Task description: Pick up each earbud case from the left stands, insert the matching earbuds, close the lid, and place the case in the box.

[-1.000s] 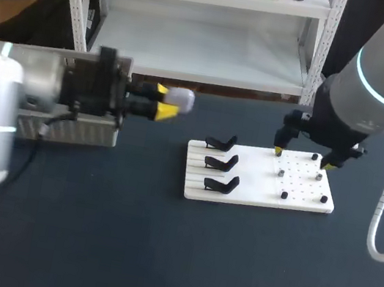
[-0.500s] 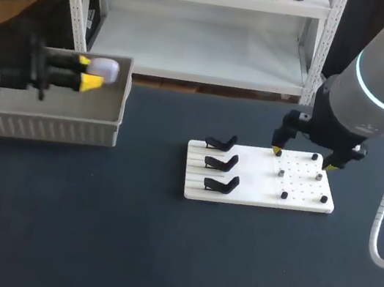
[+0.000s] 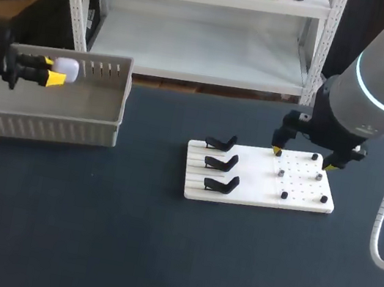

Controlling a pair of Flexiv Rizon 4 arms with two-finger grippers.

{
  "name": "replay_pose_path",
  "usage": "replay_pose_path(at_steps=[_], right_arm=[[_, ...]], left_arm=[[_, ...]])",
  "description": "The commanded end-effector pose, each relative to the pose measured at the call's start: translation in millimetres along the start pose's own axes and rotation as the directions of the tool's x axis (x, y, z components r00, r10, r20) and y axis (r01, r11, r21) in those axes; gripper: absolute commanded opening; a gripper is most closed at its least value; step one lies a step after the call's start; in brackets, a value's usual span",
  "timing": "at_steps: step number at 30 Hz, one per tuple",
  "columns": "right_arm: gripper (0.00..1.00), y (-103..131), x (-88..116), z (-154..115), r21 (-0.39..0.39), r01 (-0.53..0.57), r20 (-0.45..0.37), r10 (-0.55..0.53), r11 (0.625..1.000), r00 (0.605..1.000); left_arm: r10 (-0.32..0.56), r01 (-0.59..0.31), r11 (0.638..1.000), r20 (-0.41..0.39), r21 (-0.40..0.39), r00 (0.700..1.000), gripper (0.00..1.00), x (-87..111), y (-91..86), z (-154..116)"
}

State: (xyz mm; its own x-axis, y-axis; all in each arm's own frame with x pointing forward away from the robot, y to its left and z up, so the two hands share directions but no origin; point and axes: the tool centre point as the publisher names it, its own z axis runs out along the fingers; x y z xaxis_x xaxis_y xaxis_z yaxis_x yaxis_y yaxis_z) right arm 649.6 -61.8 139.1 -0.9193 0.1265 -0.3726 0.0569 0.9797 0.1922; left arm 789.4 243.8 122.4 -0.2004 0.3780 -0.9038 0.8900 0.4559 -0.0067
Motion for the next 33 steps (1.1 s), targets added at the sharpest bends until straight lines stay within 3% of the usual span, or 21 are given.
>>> replay_pose_path(at_steps=[1, 5, 7, 11, 17, 18, 19, 20, 21, 28, 33], right_arm=[[1.0, -1.2, 3.1, -0.4, -0.001, -0.002, 0.011, 0.002, 1.0, 1.0], [1.0, -1.2, 3.1, -0.4, -0.001, -0.002, 0.011, 0.002, 1.0, 1.0], [1.0, -1.2, 3.1, -0.4, -0.001, -0.002, 0.011, 0.002, 1.0, 1.0], [1.0, -1.2, 3.1, -0.4, -0.001, -0.002, 0.011, 0.002, 1.0, 1.0], [1.0, -1.2, 3.1, -0.4, -0.001, -0.002, 0.011, 0.002, 1.0, 1.0], [1.0, -1.2, 3.1, -0.4, -0.001, -0.002, 0.011, 0.002, 1.0, 1.0], [1.0, -1.2, 3.1, -0.4, -0.001, -0.002, 0.011, 0.002, 1.0, 1.0], [1.0, -1.2, 3.1, -0.4, -0.001, -0.002, 0.011, 0.002, 1.0, 1.0], [1.0, -1.2, 3.1, -0.4, -0.001, -0.002, 0.011, 0.002, 1.0, 1.0], [1.0, -1.2, 3.1, -0.4, -0.001, -0.002, 0.011, 0.002, 1.0, 1.0], [1.0, -1.2, 3.1, -0.4, -0.001, -0.002, 0.011, 0.002, 1.0, 1.0]], left_arm=[[-0.033, 0.041, 0.997, -0.124, 0.065, 0.992, 0.0, 7.4, 27.6, 14.7], [-0.067, 0.08, 0.994, -0.173, 0.068, 0.983, 0.0, 18.5, 35.2, 21.6], [-0.075, 0.097, 0.993, -0.25, 0.074, 0.965, 0.0, 24.5, 36.2, 27.3], [-0.111, 0.138, 0.988, -0.278, 0.077, 0.954, 0.0, 46.3, 39.8, 34.5], [-0.155, 0.175, 0.982, -0.222, 0.074, 0.963, 0.0, 69.4, 38.6, 39.9], [-0.159, 0.179, 0.981, -0.223, 0.072, 0.962, 0.2, 70.6, 37.7, 39.3], [-0.155, 0.174, 0.983, -0.227, 0.064, 0.962, 0.55, 71.6, 37.6, 38.6], [-0.159, 0.176, 0.982, -0.222, 0.061, 0.962, 0.96, 71.9, 37.7, 38.2], [-0.149, 0.164, 0.985, -0.205, 0.058, 0.967, 1.0, 70.3, 37.6, 35.9], [-0.069, 0.08, 0.996, -0.194, 0.049, 0.979, 1.0, 29.6, 23.8, 20.0], [0.01, -0.002, 0.999, -0.175, 0.047, 0.984, 1.0, -12.9, -12.8, 10.5]])
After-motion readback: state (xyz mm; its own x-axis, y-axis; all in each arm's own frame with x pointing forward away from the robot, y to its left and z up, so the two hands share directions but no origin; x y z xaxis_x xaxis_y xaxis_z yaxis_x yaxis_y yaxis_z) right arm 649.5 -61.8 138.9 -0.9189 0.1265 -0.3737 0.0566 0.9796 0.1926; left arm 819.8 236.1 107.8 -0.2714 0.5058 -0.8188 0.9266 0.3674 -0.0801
